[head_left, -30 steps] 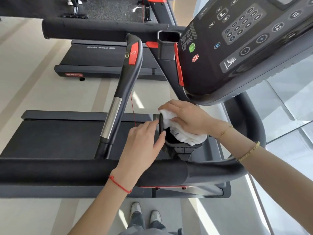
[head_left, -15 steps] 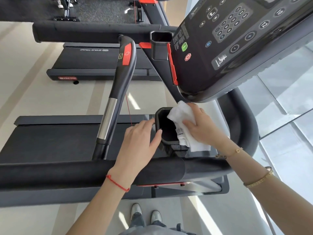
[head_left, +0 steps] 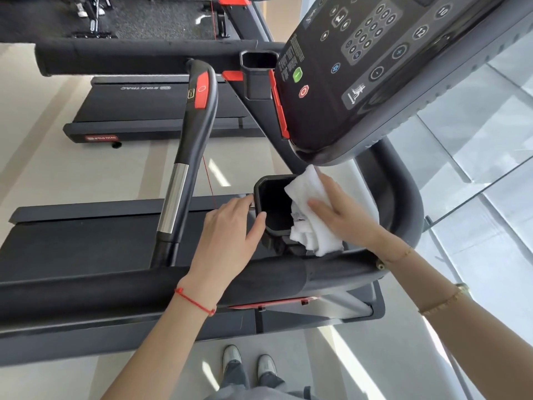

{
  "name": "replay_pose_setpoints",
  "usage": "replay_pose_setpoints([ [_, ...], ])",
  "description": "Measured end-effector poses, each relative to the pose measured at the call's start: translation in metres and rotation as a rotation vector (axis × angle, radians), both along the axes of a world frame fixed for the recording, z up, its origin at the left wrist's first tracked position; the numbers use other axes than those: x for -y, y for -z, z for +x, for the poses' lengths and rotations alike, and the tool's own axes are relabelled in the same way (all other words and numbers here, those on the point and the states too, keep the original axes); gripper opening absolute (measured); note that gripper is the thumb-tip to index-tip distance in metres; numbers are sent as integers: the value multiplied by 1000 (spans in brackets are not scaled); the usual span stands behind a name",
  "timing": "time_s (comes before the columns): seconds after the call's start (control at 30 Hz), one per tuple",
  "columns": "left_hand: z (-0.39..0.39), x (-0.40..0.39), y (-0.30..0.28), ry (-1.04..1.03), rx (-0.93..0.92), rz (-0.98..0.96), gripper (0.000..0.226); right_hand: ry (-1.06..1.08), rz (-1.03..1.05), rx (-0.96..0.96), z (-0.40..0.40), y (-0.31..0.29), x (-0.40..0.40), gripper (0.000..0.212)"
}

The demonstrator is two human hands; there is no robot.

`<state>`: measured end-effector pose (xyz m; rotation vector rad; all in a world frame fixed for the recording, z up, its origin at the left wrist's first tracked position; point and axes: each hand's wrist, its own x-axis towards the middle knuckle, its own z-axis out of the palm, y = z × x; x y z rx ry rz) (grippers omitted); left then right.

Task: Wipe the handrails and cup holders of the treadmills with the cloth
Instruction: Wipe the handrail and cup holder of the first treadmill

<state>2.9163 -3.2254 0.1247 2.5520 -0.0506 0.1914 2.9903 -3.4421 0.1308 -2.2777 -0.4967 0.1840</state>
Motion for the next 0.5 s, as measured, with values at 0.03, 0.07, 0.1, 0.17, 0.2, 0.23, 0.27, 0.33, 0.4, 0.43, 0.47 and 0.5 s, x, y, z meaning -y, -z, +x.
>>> replay_pose_setpoints([
  [0.03, 0, 0, 0, 1, -2, -9, 45, -18, 34, 23, -5, 0, 6, 35],
  [0.07, -1, 0, -1, 1, -2, -17, 45, -33, 52, 30, -8, -1, 11, 32],
  [0.1, -1, -1, -1, 0, -3, -25, 45, -44, 50, 31, -11, -3, 15, 31],
  [0.17, -3, -3, -1, -5, -14, -47, 46, -63, 27, 54, -16, -5, 23, 26],
  [0.2, -4, -3, -1, -8, -18, -58, 46, -74, 19, 80, -19, -7, 26, 26],
  [0.23, -6, -4, -1, -12, -18, -70, 45, -100, 11, 117, -22, -11, 28, 28],
  [0.27, -7, -4, -1, -12, -15, -82, 45, -146, 4, 154, -25, -15, 29, 31],
  [0.33, -9, -4, -2, -6, -12, -103, 44, -293, -22, 170, -30, -21, 29, 38],
  [0.4, -10, -4, -2, 2, -17, -124, 42, -419, -104, 126, -33, -25, 25, 45],
  [0.43, -9, -4, -2, 1, -15, -138, 41, -452, -155, 116, -34, -26, 21, 46],
  [0.47, -9, -5, -2, -4, -8, -150, 39, -470, -196, 120, -34, -27, 16, 46],
  [0.5, -10, -6, -2, -13, 3, -157, 38, -479, -223, 129, -33, -29, 8, 44],
])
